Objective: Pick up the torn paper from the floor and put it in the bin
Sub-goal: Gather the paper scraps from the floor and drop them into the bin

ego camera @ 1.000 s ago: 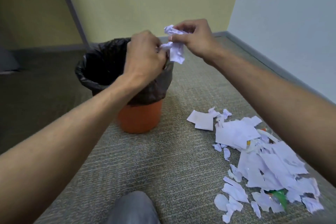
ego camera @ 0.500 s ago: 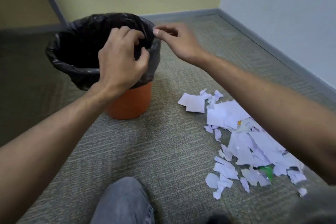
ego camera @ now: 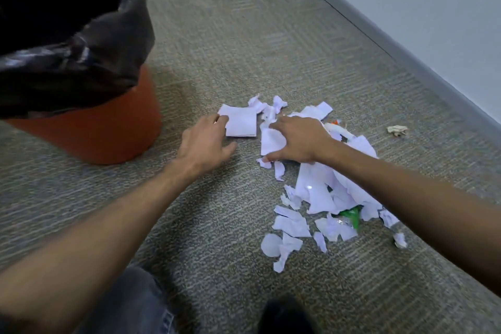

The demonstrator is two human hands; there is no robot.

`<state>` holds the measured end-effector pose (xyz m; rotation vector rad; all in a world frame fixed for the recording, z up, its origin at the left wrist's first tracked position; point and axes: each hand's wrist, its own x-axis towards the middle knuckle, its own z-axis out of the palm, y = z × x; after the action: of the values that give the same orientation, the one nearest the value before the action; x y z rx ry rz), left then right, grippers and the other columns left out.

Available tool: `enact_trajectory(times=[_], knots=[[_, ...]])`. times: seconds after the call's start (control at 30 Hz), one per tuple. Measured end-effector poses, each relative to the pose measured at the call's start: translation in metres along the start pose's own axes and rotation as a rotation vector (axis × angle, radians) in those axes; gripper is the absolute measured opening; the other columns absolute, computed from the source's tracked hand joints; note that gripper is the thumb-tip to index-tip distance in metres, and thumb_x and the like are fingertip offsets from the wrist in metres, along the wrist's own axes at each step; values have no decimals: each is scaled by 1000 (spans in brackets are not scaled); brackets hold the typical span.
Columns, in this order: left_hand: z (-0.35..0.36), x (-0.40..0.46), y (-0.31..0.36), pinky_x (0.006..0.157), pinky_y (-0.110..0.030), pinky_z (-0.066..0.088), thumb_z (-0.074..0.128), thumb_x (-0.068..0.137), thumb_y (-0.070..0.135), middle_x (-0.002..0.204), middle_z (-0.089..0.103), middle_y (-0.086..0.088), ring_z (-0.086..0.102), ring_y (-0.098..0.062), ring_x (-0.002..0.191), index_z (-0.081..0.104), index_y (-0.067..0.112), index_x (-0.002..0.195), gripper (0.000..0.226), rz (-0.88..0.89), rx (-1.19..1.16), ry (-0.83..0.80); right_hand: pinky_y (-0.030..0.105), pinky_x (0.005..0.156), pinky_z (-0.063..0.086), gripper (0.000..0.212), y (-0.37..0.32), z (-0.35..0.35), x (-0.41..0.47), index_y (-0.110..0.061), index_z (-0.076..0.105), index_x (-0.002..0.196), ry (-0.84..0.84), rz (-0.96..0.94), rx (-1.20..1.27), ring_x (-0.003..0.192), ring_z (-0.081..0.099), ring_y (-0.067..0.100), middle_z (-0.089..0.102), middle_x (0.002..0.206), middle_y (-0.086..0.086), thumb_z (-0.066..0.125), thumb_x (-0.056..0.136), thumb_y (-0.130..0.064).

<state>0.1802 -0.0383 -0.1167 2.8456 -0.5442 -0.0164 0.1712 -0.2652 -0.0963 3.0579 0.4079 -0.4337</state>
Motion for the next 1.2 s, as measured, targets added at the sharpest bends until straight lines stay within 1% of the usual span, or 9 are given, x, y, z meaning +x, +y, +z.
enact_trajectory(times=[0.1,0.23,0.47,0.6,0.7,0.83,0.97,1.07,1.2], knots=[[26,13,-2,95,-44,45,59,86,53,143,44,-14,42,-31,131,39,12,142,72,-15,51,-81,39,87,49,103,-2,20,0,-21,44,142,-49,18,-73,119,56,28,53,136,4,54,65,-88],[49,29,-4,106,-46,38,54,88,52,151,35,-18,32,-33,139,30,10,148,76,-1,125,-116,40,82,53,92,-9,46,-2,-20,46,138,15,18,-126,113,58,29,54,133,6,56,71,-82],[48,44,10,76,-47,50,45,95,24,118,57,-13,54,-32,112,51,8,124,34,22,144,-32,31,59,32,38,-14,55,-4,-18,58,116,204,-32,-157,92,63,28,65,98,2,49,97,-49],[39,40,10,67,-43,49,42,100,19,106,62,-12,60,-31,101,57,9,113,23,73,161,67,28,50,19,10,-12,53,-4,-15,62,90,188,-37,-191,76,63,29,65,80,3,61,92,-24],[24,35,6,58,-39,43,43,102,21,99,62,-10,61,-30,93,59,8,106,21,124,184,145,28,49,20,13,-8,46,-4,-12,62,84,255,2,-139,74,63,31,66,77,5,58,93,-21],[-5,26,5,52,-32,29,47,99,17,90,62,-7,58,-26,78,58,8,98,15,135,194,245,32,57,37,26,-2,21,-12,-12,66,88,381,55,122,72,63,30,68,75,7,56,97,-35],[-46,15,14,47,-30,27,52,96,12,75,62,-8,58,-29,61,61,6,91,11,163,151,400,31,55,41,34,-3,-15,-21,-17,59,61,551,93,583,51,49,14,52,51,-2,69,89,-33],[-82,6,26,42,-31,34,54,94,9,65,58,-10,51,-29,49,58,4,81,15,225,97,524,26,53,44,21,-13,-57,-30,-8,76,76,650,105,871,55,61,7,70,63,2,75,85,-27],[-142,-8,32,42,-28,28,58,89,8,61,58,-12,52,-35,44,53,5,73,17,244,121,693,30,64,56,9,-36,-116,-38,-15,76,87,696,77,1155,72,73,15,76,82,1,77,84,-24]])
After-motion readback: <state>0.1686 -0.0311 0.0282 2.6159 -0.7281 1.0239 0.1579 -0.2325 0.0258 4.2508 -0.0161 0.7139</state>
